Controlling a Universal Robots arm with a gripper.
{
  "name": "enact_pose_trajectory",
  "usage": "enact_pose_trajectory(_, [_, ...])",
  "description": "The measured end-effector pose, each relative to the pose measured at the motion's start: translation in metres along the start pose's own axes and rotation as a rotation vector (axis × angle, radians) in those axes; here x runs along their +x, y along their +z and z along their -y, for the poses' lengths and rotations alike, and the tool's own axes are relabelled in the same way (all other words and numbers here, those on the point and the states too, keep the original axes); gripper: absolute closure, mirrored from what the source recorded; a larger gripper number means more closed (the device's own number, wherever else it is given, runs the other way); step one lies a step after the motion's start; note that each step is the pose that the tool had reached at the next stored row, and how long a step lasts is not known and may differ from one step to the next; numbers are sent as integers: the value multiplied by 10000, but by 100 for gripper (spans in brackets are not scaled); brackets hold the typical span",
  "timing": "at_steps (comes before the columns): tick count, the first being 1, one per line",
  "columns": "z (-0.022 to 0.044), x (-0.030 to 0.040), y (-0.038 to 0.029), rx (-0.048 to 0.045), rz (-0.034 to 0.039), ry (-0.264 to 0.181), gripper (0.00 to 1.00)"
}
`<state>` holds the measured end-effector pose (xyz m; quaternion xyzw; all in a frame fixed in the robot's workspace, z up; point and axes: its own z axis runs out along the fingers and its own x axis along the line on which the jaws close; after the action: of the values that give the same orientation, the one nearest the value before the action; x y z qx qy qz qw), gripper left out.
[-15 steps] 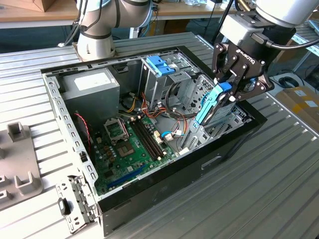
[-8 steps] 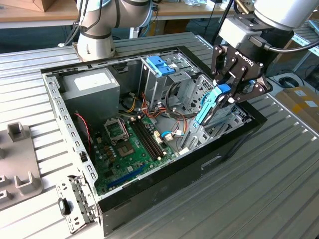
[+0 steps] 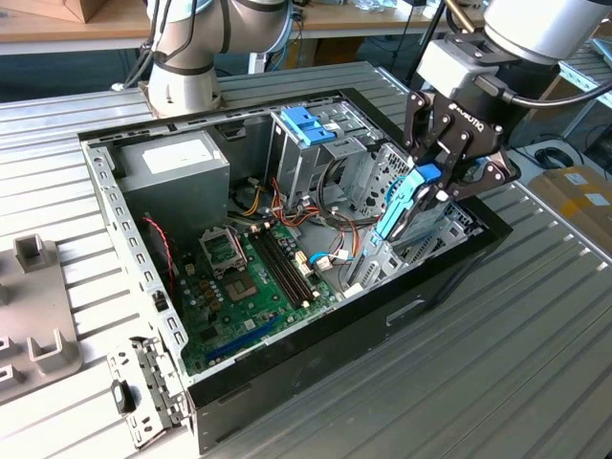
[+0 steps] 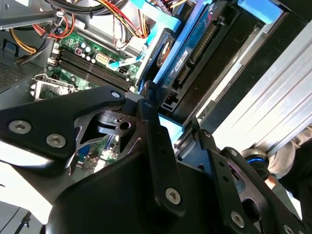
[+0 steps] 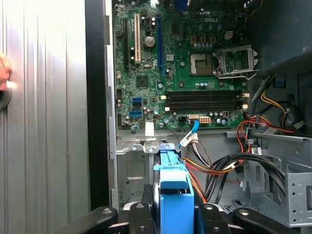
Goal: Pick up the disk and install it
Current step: 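Insert the disk into the insertion slot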
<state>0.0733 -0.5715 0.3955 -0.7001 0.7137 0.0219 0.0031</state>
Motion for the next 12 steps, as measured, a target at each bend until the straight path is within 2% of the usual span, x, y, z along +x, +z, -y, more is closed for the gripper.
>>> enact_pose_trajectory(12, [1,1,22,0,0,0,62])
